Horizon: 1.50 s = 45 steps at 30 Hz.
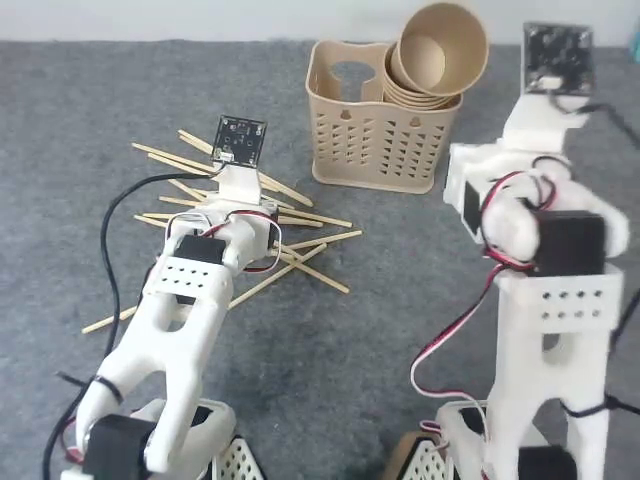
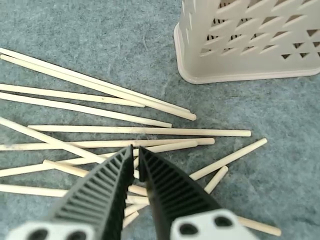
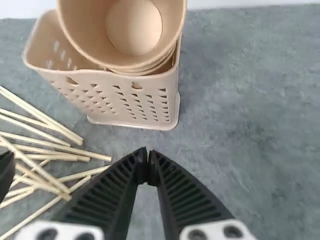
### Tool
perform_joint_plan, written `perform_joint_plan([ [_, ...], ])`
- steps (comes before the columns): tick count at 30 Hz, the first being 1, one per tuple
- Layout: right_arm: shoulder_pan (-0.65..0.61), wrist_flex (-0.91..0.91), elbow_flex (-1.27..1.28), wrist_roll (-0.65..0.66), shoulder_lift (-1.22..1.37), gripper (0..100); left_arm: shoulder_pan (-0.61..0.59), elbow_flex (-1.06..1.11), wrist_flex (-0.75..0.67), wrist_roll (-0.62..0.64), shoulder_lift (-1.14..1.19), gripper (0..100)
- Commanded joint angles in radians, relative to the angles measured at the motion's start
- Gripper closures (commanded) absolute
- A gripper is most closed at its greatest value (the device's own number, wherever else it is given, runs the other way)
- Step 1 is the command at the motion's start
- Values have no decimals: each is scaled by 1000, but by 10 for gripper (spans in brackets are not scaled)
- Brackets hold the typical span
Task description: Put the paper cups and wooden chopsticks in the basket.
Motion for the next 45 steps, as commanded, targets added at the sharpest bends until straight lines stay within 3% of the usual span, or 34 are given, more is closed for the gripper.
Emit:
perform_joint_plan([
  [1,-10,-199,138,-9,-71,991,2,-13,-25,-11,-44,987],
  [15,-7,-653,230,-12,54,991,2,-15,-25,-11,-44,987],
  [24,-10,-846,229,-6,91,991,2,-15,-25,-11,-44,987],
  [35,-12,-743,140,-12,84,991,2,-15,-25,-12,-44,987],
  [42,-64,-510,74,-6,-48,991,-5,-19,-23,-12,-46,987],
  [45,-116,-367,74,-2,-136,990,-61,-54,5,-6,-46,986],
])
